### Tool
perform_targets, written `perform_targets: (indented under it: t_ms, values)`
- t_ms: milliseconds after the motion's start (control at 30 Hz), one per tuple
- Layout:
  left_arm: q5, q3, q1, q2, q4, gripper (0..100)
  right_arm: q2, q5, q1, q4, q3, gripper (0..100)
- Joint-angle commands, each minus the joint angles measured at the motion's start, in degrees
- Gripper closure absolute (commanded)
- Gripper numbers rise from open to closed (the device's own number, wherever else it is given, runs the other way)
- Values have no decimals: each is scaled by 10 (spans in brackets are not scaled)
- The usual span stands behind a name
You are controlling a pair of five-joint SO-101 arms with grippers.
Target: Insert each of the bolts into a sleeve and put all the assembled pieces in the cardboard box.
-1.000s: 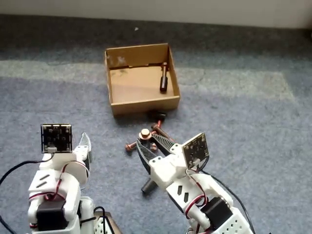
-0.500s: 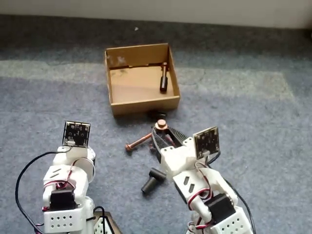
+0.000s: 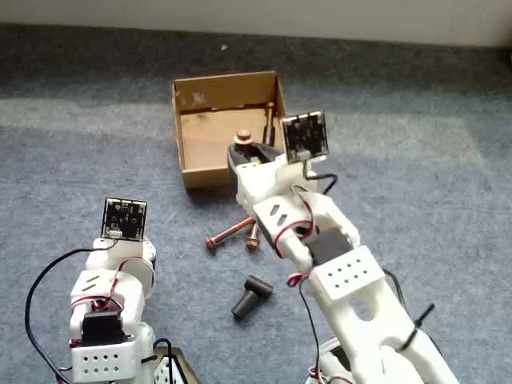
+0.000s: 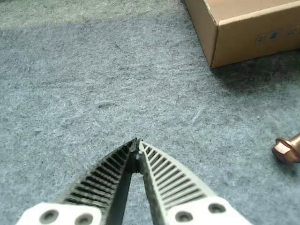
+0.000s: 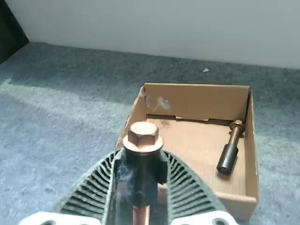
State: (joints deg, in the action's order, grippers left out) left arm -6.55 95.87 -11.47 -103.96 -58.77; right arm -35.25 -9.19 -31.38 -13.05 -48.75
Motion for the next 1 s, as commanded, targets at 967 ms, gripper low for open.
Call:
perform_targets:
  t_ms: [967]
  values:
    - [-44, 13, 0, -1, 11, 994, 427, 100, 98, 312, 138, 799]
